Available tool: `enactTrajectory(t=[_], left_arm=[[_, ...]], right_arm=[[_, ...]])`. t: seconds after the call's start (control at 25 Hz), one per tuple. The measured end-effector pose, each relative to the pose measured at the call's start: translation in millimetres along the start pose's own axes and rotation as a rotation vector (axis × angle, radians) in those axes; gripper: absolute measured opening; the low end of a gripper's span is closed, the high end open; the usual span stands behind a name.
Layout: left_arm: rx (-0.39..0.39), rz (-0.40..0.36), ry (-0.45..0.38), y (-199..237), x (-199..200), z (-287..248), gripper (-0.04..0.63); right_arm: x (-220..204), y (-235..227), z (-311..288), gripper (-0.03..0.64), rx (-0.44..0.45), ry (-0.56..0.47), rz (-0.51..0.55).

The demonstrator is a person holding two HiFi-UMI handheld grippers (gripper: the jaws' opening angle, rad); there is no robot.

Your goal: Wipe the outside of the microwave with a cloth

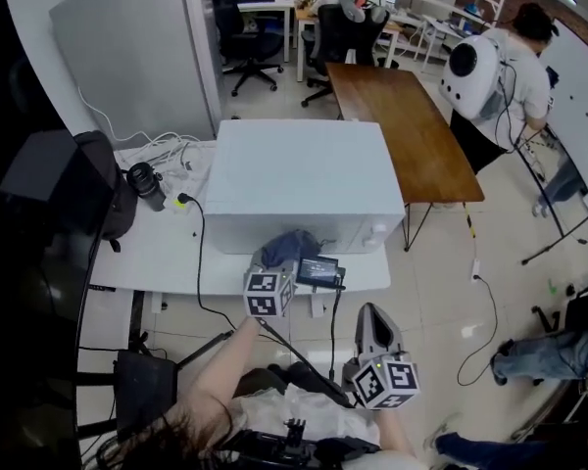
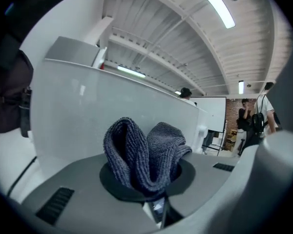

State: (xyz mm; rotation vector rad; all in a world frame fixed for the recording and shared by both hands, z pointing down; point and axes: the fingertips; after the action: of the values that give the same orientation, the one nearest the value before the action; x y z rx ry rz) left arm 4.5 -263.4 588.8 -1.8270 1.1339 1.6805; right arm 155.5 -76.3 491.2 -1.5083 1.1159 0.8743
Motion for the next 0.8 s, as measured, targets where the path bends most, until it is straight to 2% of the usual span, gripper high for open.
enactTrajectory(t=[0.24,0.4,0.52,0.64,0.72,0.8], left_arm=[[0.186,-0.003,0.009,77,-5,52,0.055],[0.305,0.048,-0.002,116,-13,83,0.055],[0.360,0.070,-0.001,135,-17,99,0.055],[0.330,0.089,0.003,123,-18,98,0.055],[0.240,0.089,-0.002,88,-17,88,0.055],[0.113,0.064,0.002,37,-19,67,0.055]], right_arm=[[-5,30,-11,0.021,0.116,0.014,0.028],[-6,36,-14,0.021,0.141,0.023,0.038],[-4,36,-15,0.021,0.144,0.024,0.039],[-4,35,-16,0.021,0.143,0.025,0.039],[-5,31,-16,0.021,0.134,0.028,0.039],[-7,24,-15,0.021,0.117,0.035,0.034]])
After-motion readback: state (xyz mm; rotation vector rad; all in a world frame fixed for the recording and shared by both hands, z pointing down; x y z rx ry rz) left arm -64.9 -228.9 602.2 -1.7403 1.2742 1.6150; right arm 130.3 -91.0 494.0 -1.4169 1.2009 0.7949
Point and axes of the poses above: the fingertips, and each gripper's own axes: z backward along the fingers, y to its left, x out of its top, and after that the axes turned 8 degrees about -x, right-handed
